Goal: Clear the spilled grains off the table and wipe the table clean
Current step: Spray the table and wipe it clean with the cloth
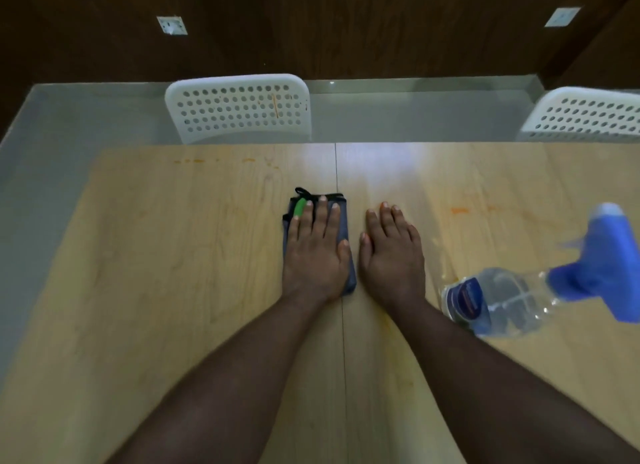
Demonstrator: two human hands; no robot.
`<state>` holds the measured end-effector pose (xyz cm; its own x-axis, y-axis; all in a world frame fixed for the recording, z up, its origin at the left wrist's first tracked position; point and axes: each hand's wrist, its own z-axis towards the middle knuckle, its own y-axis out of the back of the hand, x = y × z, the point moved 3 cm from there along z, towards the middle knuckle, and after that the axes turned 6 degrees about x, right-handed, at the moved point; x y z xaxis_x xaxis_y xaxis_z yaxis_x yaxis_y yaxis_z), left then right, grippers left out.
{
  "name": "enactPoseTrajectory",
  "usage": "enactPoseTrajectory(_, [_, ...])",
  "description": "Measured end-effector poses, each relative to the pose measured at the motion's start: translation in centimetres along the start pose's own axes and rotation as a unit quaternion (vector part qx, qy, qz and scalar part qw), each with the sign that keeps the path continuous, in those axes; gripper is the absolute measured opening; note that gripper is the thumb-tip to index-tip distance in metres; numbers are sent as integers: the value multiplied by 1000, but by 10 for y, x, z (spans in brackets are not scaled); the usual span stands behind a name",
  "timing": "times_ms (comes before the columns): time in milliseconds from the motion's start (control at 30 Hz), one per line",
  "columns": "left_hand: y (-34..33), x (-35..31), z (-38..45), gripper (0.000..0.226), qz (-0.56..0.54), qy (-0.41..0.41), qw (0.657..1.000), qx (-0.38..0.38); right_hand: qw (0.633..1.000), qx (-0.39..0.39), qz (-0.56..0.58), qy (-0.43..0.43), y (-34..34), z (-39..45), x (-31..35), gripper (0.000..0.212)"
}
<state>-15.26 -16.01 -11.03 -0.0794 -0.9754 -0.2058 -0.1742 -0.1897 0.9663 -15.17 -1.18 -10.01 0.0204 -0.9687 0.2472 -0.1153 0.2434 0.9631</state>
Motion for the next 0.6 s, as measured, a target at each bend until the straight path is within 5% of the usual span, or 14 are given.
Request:
enactPoseTrajectory(200, [-22, -19, -147, 70, -14, -8, 1000, 25, 1000, 0, 20, 24, 4, -11, 0, 59])
enactPoseTrajectory(600, [-45, -16, -280, 71, -18, -21, 999, 29, 990, 26, 59, 129, -17, -112, 18, 51])
